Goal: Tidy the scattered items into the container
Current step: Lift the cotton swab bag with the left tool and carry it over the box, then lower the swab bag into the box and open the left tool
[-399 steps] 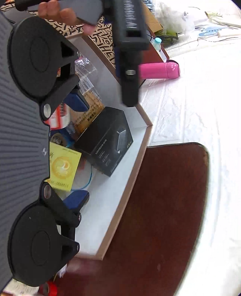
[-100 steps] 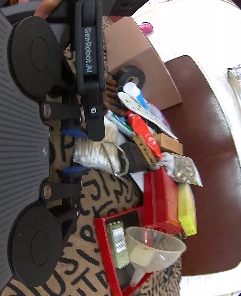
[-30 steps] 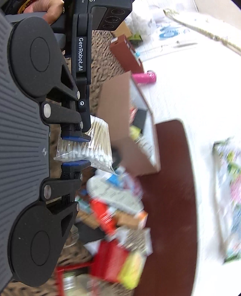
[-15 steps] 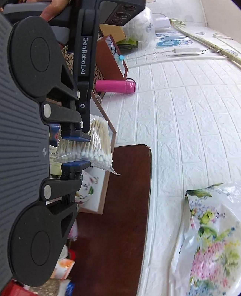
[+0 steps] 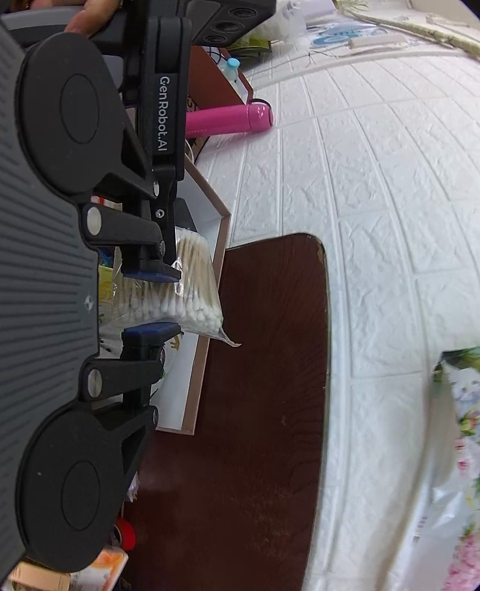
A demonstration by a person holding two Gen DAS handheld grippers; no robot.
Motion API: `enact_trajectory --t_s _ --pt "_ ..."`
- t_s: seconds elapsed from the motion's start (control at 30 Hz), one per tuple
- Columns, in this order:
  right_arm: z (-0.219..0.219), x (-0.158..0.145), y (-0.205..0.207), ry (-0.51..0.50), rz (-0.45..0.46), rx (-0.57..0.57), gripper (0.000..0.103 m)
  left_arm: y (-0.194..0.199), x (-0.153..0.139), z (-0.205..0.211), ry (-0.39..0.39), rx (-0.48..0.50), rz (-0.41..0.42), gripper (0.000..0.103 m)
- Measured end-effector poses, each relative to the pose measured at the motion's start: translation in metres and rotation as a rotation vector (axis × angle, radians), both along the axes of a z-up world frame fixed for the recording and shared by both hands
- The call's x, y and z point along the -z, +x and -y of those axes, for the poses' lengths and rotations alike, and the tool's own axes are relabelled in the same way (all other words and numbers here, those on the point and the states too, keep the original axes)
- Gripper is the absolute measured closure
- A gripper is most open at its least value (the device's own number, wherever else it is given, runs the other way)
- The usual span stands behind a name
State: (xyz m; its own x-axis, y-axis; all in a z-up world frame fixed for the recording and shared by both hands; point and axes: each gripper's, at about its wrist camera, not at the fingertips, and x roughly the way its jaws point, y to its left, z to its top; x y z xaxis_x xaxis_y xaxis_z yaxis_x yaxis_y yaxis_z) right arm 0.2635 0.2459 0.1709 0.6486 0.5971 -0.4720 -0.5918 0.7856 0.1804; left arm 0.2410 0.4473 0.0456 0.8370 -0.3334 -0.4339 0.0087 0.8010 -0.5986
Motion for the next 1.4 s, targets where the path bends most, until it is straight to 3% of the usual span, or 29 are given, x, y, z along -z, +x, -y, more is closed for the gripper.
enact_trajectory --t_s 0.07,0.13,0.3,0.4,0.43,0.57,0.63,0.7,0.83,0.87,1.0,1.03,1.1,1.13,1.17,1.27,1.4 --pt "-0.007 0.008 0.016 0.009 -0.064 -0.009 0.066 0.01 0.006 -0.008 0.011 -0.038 -0.027 0.049" --pt "-0.007 0.013 0.022 0.012 -0.088 0.004 0.057 0.011 0.011 -0.015 0.027 -0.105 -0.045 0.035" --pt "-0.011 0.011 0.01 -0.046 -0.014 -0.01 0.057 0.008 0.015 -0.02 0.059 -0.114 -0.05 0.031" --pt "-0.019 0.011 0.002 -0.094 0.001 -0.047 0.064 0.008 0.017 -0.018 0.072 -0.133 -0.061 0.031" --pt "-0.023 0.011 0.0 -0.121 0.01 -0.062 0.071 0.008 0.017 -0.018 0.078 -0.143 -0.062 0.03" --pt "-0.046 0.024 0.0 -0.267 0.006 -0.083 0.084 0.012 0.021 -0.019 0.121 -0.181 -0.102 0.03" --pt "-0.054 0.031 0.002 -0.298 0.002 -0.088 0.084 0.013 0.024 -0.021 0.153 -0.216 -0.127 0.031" --pt "-0.062 0.035 0.006 -0.307 -0.002 -0.102 0.084 0.013 0.026 -0.029 0.123 -0.25 -0.142 0.031" --pt "-0.076 0.044 0.018 -0.27 -0.121 -0.187 0.087 0.009 0.023 -0.043 0.149 -0.349 -0.137 0.031" --pt "-0.081 0.046 0.017 -0.274 -0.112 -0.186 0.087 0.008 0.023 -0.046 0.155 -0.36 -0.137 0.031" --pt "-0.087 0.042 0.012 -0.275 -0.078 -0.192 0.087 0.007 0.027 -0.055 0.064 -0.315 -0.144 0.026" --pt "-0.086 0.042 0.011 -0.276 -0.072 -0.188 0.082 0.006 0.027 -0.053 0.056 -0.298 -0.142 0.024" --pt "-0.082 0.04 0.01 -0.267 -0.076 -0.181 0.055 0.003 0.024 -0.047 0.057 -0.271 -0.135 0.015" --pt "-0.079 0.038 0.008 -0.253 -0.07 -0.174 0.037 0.001 0.023 -0.043 0.055 -0.259 -0.129 0.013" --pt "-0.077 0.036 0.006 -0.244 -0.057 -0.166 0.027 -0.002 0.021 -0.039 0.047 -0.247 -0.122 0.011" --pt "-0.066 0.024 -0.005 -0.22 -0.024 -0.161 0.012 -0.015 0.013 -0.027 0.007 -0.2 -0.091 0.005" --pt "-0.049 0.003 -0.025 -0.186 0.016 -0.166 0.005 -0.038 -0.002 -0.008 0.019 -0.157 -0.061 0.003"
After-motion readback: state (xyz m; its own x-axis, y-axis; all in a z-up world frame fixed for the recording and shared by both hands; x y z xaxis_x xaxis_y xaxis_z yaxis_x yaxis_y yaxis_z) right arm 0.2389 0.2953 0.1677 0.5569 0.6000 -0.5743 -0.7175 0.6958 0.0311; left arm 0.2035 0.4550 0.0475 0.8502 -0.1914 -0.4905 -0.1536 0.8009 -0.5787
